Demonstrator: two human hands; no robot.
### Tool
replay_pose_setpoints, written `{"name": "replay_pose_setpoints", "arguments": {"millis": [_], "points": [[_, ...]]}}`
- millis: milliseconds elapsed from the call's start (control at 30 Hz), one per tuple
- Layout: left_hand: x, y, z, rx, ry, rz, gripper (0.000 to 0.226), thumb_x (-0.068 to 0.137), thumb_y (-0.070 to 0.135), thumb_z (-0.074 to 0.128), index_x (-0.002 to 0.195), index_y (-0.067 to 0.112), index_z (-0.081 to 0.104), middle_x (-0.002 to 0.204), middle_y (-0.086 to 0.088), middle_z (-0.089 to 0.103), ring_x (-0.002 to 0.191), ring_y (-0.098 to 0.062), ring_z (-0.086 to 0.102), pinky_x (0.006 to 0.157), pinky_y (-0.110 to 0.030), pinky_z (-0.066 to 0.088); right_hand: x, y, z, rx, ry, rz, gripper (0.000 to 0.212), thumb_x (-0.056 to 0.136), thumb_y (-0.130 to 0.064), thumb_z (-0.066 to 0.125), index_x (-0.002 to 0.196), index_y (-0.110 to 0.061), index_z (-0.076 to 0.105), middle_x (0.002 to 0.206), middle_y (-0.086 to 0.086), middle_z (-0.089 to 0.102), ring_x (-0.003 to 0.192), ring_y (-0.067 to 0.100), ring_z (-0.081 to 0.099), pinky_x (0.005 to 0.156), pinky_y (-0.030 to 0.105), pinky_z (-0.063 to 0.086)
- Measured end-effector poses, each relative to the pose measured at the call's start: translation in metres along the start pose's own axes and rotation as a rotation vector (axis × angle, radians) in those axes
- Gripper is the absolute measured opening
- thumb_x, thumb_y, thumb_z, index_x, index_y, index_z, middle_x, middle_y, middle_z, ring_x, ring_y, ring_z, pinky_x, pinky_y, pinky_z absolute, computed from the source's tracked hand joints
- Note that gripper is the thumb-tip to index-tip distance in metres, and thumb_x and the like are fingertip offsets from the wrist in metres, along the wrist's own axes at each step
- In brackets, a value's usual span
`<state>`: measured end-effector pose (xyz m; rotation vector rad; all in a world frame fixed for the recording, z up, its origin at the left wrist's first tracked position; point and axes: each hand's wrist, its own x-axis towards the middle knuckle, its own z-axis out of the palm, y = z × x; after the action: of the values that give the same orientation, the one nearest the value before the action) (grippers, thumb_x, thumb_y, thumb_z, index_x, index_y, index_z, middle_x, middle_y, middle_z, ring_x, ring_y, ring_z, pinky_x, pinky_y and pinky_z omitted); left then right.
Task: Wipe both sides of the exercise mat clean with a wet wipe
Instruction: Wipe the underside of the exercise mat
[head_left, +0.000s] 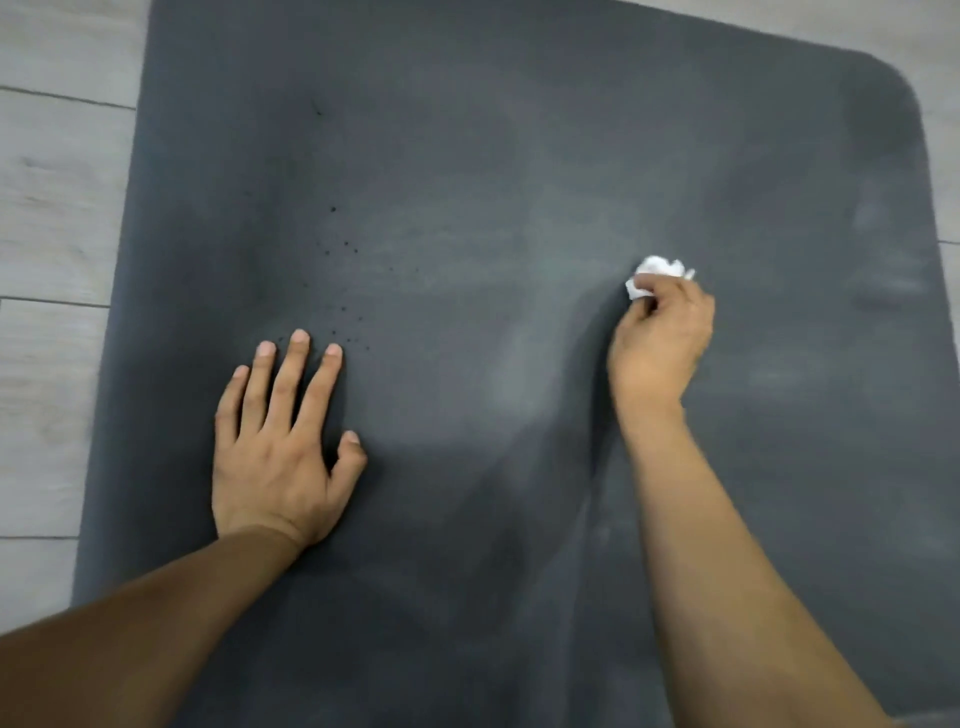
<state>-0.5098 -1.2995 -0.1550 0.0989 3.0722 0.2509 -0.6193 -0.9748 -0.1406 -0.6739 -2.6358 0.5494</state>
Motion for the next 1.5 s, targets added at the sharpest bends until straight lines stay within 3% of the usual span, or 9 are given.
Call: {"name": "replay_pose_setpoints", "arguments": {"millis": [200,300,500,600,867,967,1200,1367,1500], "points": [[0.0,-0.002,0.002,0.015,0.004,0.003,0.077,0.09,0.046,0.037,0.162,0.019,0.031,0.17,-0.009,0.023,0.157,-0.033,0.019,0.128,-0.051,0.014,-0.111,-0.152,0.049,0.312,-0.29,-0.527,0.025,0.074,0.004,0.063,0.095,-0.003,0.074,0.104,0.012,0.07,0.101,0.031,0.055,0.096,0.04,0.047],[-0.001,-0.002,0.002,0.015,0.013,0.007,0.076,0.091,0.046,0.037,0.162,0.019,0.031,0.17,-0.009,0.024,0.157,-0.032,0.019,0.128,-0.051,0.015,-0.108,-0.142,0.047,0.302,-0.335,-0.68,0.026,0.079,0.003,0.063,0.102,-0.005,0.072,0.102,0.008,0.069,0.094,0.026,0.052,0.09,0.036,0.048],[0.0,-0.001,0.001,0.008,0.029,-0.002,0.075,0.091,0.045,0.038,0.161,0.019,0.032,0.169,-0.009,0.025,0.157,-0.033,0.02,0.127,-0.052,0.015,-0.027,-0.004,-0.011,-0.031,-0.051,-0.254,0.02,0.082,-0.001,0.057,0.09,-0.011,0.073,0.092,0.011,0.068,0.085,0.035,0.059,0.081,0.032,0.043],[0.0,-0.001,0.002,0.004,0.035,-0.001,0.075,0.091,0.046,0.037,0.161,0.019,0.033,0.169,-0.009,0.026,0.157,-0.033,0.02,0.127,-0.051,0.015,-0.033,-0.007,-0.007,0.0,0.015,-0.05,0.025,0.082,-0.005,0.049,0.089,-0.009,0.073,0.095,0.012,0.07,0.086,0.037,0.06,0.083,0.031,0.043],[-0.001,-0.002,0.005,-0.003,0.047,0.008,0.076,0.091,0.046,0.037,0.161,0.019,0.031,0.17,-0.008,0.023,0.157,-0.032,0.019,0.127,-0.051,0.015,-0.132,-0.145,0.037,0.298,-0.322,-0.574,0.016,0.081,0.001,0.065,0.093,-0.005,0.073,0.097,0.006,0.069,0.086,0.029,0.057,0.079,0.04,0.052],[-0.001,-0.001,0.004,-0.006,0.055,-0.006,0.074,0.091,0.045,0.037,0.161,0.02,0.032,0.17,-0.008,0.024,0.157,-0.032,0.019,0.128,-0.05,0.014,-0.094,-0.089,0.02,0.181,-0.234,-0.568,0.021,0.081,0.0,0.061,0.096,-0.01,0.072,0.097,0.006,0.069,0.084,0.027,0.054,0.079,0.034,0.048],[0.0,0.001,0.002,0.008,0.049,-0.012,0.073,0.092,0.044,0.038,0.161,0.02,0.032,0.17,-0.007,0.024,0.158,-0.031,0.018,0.128,-0.049,0.013,-0.049,0.01,-0.017,-0.035,-0.012,-0.04,0.026,0.083,-0.006,0.05,0.093,-0.011,0.074,0.1,0.012,0.071,0.088,0.038,0.062,0.086,0.029,0.042],[0.0,-0.001,0.005,-0.002,0.06,-0.011,0.072,0.093,0.045,0.037,0.16,0.017,0.033,0.17,-0.006,0.023,0.158,-0.03,0.018,0.128,-0.049,0.014,-0.149,-0.135,0.025,0.296,-0.265,-0.468,0.03,0.081,-0.004,0.051,0.1,-0.005,0.074,0.104,0.009,0.071,0.095,0.025,0.059,0.09,0.034,0.048],[0.0,-0.001,0.005,-0.016,0.069,-0.022,0.072,0.092,0.041,0.04,0.16,0.017,0.033,0.17,-0.006,0.025,0.157,-0.031,0.019,0.128,-0.048,0.013,-0.14,-0.119,0.015,0.297,-0.338,-0.553,0.023,0.084,0.0,0.062,0.102,-0.008,0.073,0.105,0.003,0.07,0.087,0.025,0.058,0.082,0.035,0.052]]}}
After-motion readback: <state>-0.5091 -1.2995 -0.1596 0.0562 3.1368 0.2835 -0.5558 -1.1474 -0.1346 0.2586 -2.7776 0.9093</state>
